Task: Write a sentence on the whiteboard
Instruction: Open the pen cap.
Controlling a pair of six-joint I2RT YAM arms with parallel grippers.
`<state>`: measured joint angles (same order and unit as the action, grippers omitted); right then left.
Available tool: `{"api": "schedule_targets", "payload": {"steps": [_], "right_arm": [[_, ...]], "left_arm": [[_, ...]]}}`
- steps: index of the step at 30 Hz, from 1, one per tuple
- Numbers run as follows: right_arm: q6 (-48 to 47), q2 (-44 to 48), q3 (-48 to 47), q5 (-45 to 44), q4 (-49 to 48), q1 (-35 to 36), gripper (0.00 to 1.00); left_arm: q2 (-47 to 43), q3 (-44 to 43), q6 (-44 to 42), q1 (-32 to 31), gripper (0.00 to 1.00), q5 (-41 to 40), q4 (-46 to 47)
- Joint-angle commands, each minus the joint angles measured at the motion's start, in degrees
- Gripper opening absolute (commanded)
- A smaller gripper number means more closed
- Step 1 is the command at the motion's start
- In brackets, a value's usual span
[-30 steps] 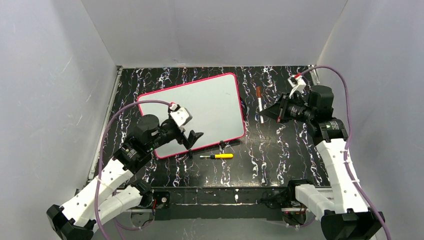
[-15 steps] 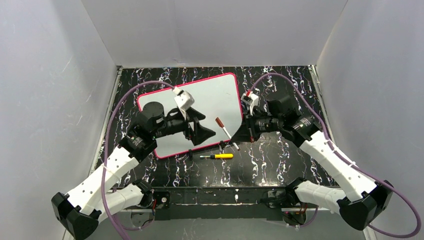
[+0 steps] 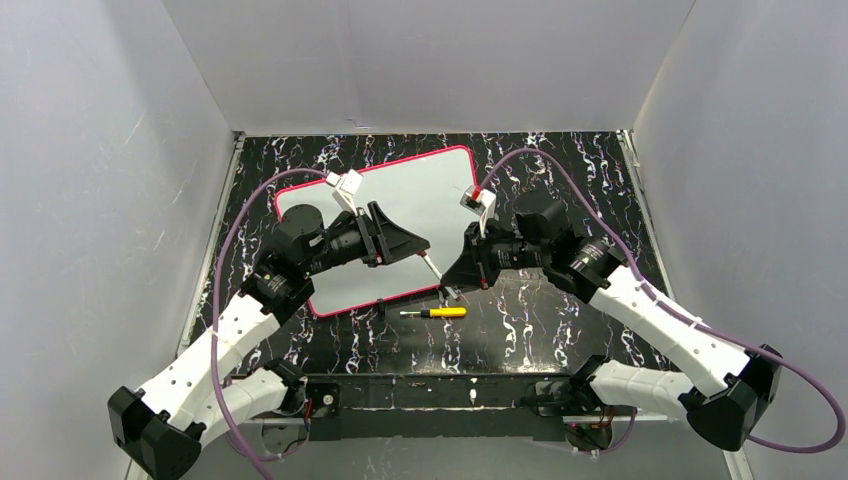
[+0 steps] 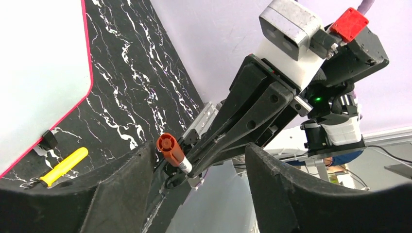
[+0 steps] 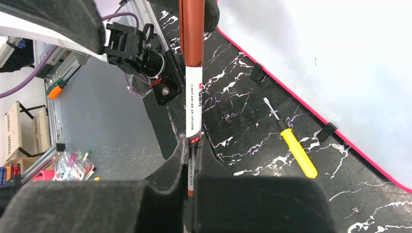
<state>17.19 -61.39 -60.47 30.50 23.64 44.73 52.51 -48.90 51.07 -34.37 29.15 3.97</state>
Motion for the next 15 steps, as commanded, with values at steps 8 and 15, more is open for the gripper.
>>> {"api": "schedule_targets", "payload": {"steps": [8, 15], "right_arm": [[-0.42, -1.10, 0.87, -1.81, -7.25, 2.72, 0.01], [-0.07, -1.09, 0.98, -1.67, -8.11, 3.26, 0.01]], "left_arm": [[-0.02, 1.96, 7.34, 0.18, 0.32, -2.50, 1.28], [0.15, 1.94, 6.51, 0.18, 0.17, -3.55, -0.64]]}}
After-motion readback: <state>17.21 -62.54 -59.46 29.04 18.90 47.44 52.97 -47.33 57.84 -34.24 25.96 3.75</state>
